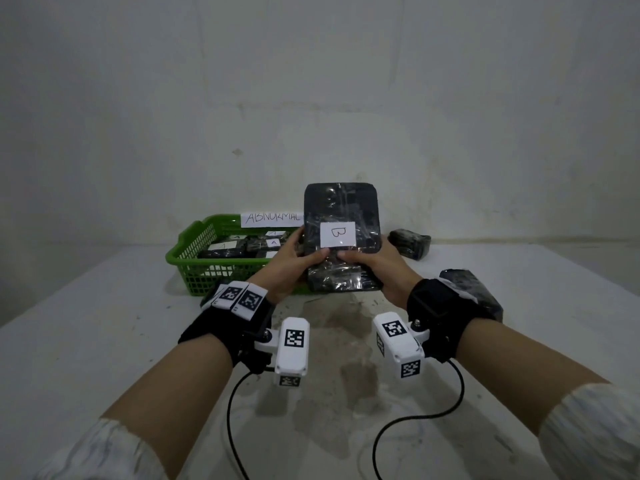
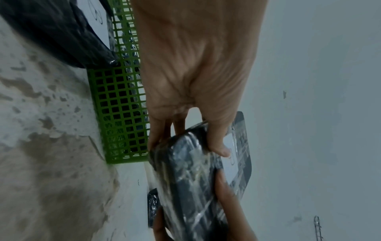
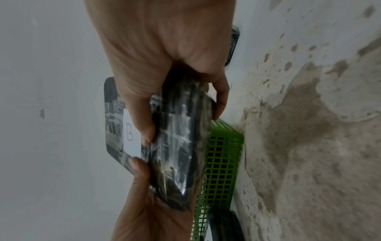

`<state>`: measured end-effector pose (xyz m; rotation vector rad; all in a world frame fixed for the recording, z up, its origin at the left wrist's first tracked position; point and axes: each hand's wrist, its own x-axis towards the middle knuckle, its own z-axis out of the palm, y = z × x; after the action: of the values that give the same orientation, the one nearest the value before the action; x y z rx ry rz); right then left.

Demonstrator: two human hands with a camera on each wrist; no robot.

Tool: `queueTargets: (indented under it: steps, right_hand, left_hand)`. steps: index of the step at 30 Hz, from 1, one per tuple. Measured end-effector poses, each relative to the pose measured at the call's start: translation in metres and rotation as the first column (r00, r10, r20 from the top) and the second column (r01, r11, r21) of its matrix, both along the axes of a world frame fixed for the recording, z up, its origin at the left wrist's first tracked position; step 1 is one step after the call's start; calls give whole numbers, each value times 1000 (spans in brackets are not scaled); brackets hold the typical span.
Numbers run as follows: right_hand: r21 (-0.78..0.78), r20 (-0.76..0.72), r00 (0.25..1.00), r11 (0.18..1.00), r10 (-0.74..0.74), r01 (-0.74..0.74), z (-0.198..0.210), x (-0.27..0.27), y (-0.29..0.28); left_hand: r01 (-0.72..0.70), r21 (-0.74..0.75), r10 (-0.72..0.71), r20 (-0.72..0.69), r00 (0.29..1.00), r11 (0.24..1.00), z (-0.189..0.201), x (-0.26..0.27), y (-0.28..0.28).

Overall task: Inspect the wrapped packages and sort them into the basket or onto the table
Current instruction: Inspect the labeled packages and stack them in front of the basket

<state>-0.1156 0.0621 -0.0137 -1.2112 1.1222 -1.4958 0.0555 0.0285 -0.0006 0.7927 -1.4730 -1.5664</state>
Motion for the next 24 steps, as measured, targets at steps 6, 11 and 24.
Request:
queueTargets:
  steps: [6, 11, 24]
  right_hand:
    - [-18, 84, 996, 999, -40, 41, 2, 4, 1]
    - [19, -30, 993, 993, 115, -114, 5, 2, 3]
    - [89, -20, 983, 980, 181, -179, 9, -4, 5]
  left_hand:
    - [32, 27, -32, 21, 999, 999, -1, 2, 2]
    - [-30, 54, 31, -23, 999, 998, 3, 9, -6]
    - [-40, 56, 38, 28, 999, 998, 6, 14, -3]
